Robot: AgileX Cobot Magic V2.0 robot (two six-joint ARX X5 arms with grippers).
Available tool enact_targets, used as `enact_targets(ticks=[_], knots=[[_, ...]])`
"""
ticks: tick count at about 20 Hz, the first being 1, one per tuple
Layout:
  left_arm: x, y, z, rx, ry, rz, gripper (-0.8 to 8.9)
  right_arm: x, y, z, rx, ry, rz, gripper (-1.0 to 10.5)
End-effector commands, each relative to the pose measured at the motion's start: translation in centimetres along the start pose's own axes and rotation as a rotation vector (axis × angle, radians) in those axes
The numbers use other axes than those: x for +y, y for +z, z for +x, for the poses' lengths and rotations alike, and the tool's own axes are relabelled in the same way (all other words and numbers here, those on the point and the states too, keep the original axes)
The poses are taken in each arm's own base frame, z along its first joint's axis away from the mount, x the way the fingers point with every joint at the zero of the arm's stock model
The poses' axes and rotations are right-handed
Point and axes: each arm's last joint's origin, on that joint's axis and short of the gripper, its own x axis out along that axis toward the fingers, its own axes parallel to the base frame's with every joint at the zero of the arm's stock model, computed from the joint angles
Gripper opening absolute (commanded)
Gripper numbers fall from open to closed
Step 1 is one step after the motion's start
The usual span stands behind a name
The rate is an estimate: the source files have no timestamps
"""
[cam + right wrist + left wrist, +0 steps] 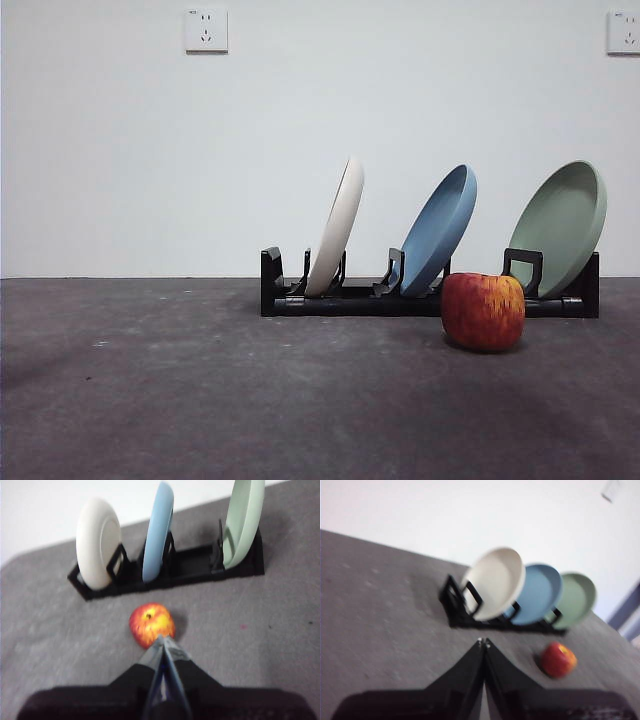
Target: Take the yellow plate from the plate rack,put the plate on the table,take the apple from the table,put the apple in the plate
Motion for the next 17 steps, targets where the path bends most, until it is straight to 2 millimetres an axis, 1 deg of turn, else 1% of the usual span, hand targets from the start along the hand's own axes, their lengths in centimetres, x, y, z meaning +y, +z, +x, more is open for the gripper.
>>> enact_targets(ticks=[1,4,9,11,13,17], knots=[[-0.4,0.5,0.1,0.075,-0.047,0.057,-0.07,0.7,1.6,-0.8,0.077,0.037,-0.098,-0.1],[-0.8,1.2,0.2,0.175,-0.12,0.08,-0.07,1.3,3.2,-1.3,0.187,0.078,-0.154,-0.1],[-1.5,2.6,0.7,0.306,-0.242,0.09,-0.07,2.0,4.8,-1.8,0.361,0.169,-0.19,-0.1],[-1.7,3.1,0.9,0.365,-0.288,0.09,-0.07,2.1,5.0,-1.9,0.447,0.19,-0.192,-0.1],[-1.8,3.3,1.1,0.415,-0.314,0.101,-0.07,2.1,4.7,-1.8,0.506,0.208,-0.191,-0.1],[-1.7,3.1,1.1,0.447,-0.312,0.108,-0.04,2.1,4.7,-1.8,0.518,0.203,-0.187,0.1]])
